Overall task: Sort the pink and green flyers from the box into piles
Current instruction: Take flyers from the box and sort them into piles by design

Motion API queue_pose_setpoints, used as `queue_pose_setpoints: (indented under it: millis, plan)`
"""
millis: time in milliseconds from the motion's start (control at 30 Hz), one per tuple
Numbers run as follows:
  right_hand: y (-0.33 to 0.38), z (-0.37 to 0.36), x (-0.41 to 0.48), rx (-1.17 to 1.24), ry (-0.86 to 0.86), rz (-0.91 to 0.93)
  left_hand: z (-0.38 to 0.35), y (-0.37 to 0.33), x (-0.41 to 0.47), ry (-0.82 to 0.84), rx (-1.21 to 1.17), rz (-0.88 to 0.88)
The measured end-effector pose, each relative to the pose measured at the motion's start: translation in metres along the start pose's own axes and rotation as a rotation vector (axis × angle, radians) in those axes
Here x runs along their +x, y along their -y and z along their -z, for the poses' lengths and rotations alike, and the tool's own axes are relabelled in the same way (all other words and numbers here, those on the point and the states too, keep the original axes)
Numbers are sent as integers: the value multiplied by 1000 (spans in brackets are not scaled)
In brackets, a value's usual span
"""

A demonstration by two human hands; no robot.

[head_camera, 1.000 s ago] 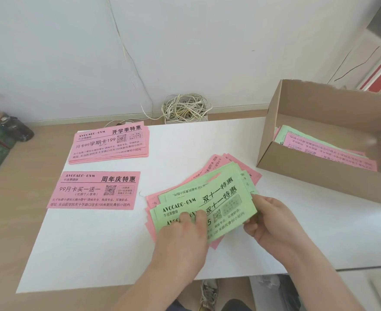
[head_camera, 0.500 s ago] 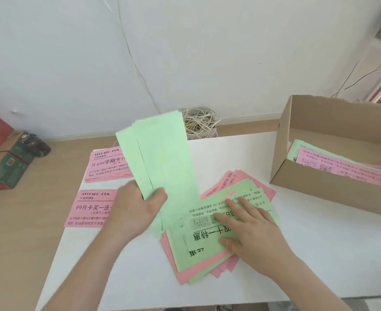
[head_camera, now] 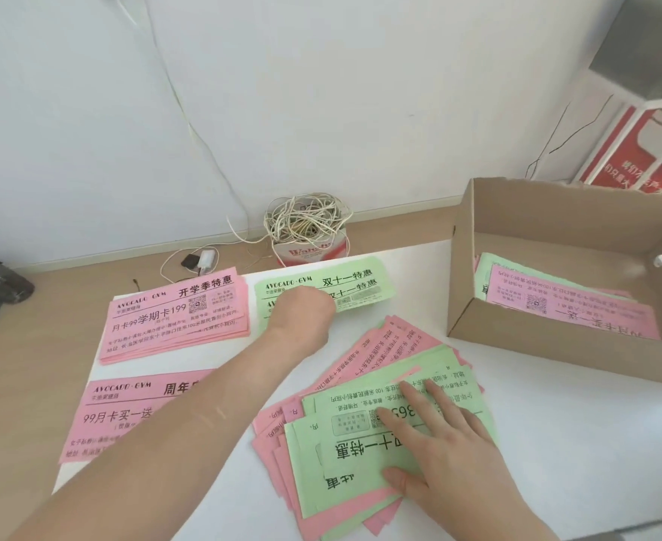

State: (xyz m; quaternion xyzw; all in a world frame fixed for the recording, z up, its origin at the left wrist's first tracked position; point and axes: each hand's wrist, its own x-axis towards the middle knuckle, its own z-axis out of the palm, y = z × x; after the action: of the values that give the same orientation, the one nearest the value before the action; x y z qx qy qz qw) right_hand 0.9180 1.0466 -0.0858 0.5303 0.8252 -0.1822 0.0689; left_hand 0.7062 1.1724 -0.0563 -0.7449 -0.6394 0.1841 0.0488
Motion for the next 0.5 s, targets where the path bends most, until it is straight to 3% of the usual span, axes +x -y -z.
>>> queue_pose_setpoints:
  millis: [267,367,433,500]
  plan:
    - [-11,14,1,-13,24,107,4,6,-11,173,-340,77]
    - [-26,17,-1,70,19,133,4,-16,-66,-6,-563,-31]
    - [-34,19,-4,70,-2,108,-5,-39,-109,88,-589,-153]
    - [-41,16,-8,34,-8,61,-24,-58,-132,179,-528,-159]
